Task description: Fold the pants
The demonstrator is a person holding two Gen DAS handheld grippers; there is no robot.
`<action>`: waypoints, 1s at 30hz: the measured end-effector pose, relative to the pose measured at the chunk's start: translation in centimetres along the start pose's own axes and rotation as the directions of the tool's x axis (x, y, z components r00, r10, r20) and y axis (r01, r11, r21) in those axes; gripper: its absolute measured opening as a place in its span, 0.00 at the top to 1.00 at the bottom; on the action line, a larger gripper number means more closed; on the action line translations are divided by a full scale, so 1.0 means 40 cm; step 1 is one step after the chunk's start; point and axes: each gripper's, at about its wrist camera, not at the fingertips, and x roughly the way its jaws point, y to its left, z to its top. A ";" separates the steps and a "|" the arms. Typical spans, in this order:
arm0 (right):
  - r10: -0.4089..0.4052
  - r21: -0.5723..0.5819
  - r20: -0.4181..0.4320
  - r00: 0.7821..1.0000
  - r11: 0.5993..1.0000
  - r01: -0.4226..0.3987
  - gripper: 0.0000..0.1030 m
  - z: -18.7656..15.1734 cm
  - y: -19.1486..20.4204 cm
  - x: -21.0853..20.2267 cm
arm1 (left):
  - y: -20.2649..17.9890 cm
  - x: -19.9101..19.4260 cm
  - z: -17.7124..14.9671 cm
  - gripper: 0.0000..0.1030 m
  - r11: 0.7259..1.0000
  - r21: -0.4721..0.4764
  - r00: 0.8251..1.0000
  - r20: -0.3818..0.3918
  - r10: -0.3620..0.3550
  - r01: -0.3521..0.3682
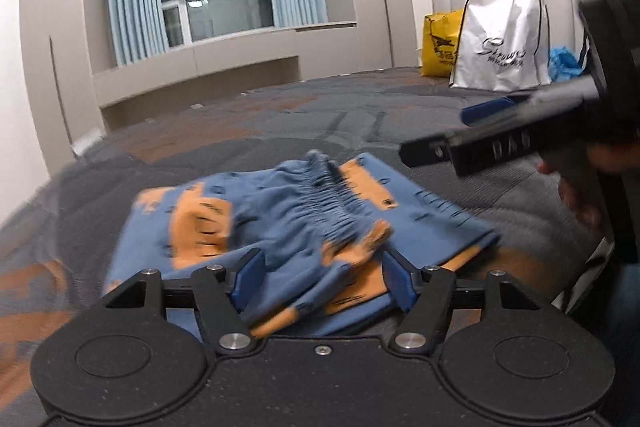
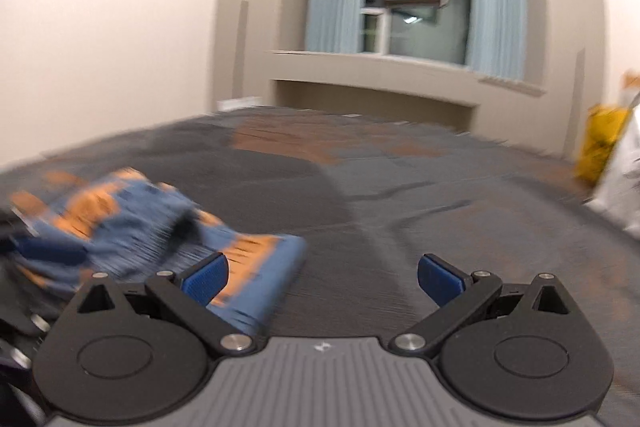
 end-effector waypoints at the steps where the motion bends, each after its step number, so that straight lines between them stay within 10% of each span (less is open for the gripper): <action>1: 0.053 0.023 -0.006 0.999 0.998 -0.053 0.00 0.010 0.001 0.009 | 0.001 -0.006 -0.001 0.34 1.000 0.018 1.000 0.003 0.014 -0.014; 8: 0.340 0.139 -0.029 0.940 0.933 -0.333 0.01 0.061 0.027 0.090 | 0.002 -0.022 -0.006 0.57 0.995 0.093 0.999 -0.015 0.038 -0.036; 18: 0.410 0.334 -0.058 0.910 0.867 -0.370 0.84 0.052 0.011 0.134 | 0.015 -0.036 0.004 0.96 0.999 0.051 1.000 0.017 0.006 -0.007; 30: 0.351 0.395 0.029 0.936 0.856 -0.333 0.87 0.055 -0.071 0.021 | -0.014 -0.048 0.033 0.96 0.992 0.036 0.991 0.062 -0.120 0.118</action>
